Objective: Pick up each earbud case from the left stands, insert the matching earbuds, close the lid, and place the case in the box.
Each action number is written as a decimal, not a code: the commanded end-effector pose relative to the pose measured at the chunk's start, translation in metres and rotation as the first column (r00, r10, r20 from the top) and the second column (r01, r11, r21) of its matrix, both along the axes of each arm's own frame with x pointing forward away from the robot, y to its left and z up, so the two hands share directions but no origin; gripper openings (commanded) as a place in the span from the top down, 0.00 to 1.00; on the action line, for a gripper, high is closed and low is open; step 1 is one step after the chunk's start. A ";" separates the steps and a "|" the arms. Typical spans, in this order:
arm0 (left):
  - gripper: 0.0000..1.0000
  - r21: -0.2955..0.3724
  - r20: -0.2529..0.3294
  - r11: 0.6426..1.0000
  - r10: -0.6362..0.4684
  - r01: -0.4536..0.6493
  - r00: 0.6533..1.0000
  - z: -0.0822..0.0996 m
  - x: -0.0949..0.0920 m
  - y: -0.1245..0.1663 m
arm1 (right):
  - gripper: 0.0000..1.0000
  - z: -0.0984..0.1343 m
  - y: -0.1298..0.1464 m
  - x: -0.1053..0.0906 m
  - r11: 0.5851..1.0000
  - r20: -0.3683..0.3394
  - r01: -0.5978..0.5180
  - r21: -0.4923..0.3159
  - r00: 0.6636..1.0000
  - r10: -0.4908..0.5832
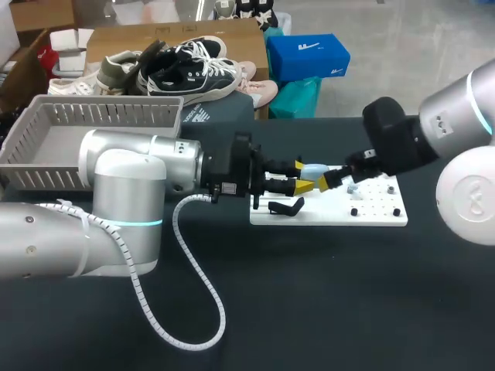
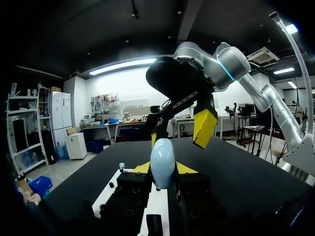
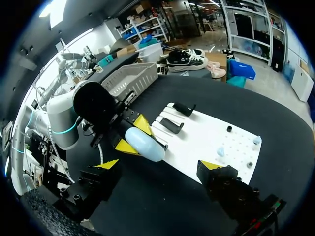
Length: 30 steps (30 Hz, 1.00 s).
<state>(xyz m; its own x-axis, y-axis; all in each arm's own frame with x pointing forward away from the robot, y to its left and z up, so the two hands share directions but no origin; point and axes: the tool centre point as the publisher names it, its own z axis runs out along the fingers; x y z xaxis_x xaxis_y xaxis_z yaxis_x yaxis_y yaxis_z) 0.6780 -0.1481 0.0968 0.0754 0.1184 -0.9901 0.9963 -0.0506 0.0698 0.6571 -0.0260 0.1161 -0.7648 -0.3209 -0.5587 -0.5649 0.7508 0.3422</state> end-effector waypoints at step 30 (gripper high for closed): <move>1.00 -0.002 0.002 1.000 0.004 -0.004 1.000 0.000 -0.001 0.000 | 0.00 -0.008 0.002 0.018 0.997 -0.010 0.049 -0.053 0.999 -0.050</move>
<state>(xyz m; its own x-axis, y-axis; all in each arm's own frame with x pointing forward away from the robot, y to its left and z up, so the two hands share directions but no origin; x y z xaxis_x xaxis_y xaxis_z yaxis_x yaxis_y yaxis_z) 0.6780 -0.1482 0.0968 0.0753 0.1185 -0.9901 0.9963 -0.0502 0.0698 0.6753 -0.0268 0.1090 -0.7861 -0.3146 -0.5321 -0.5293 0.7872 0.3165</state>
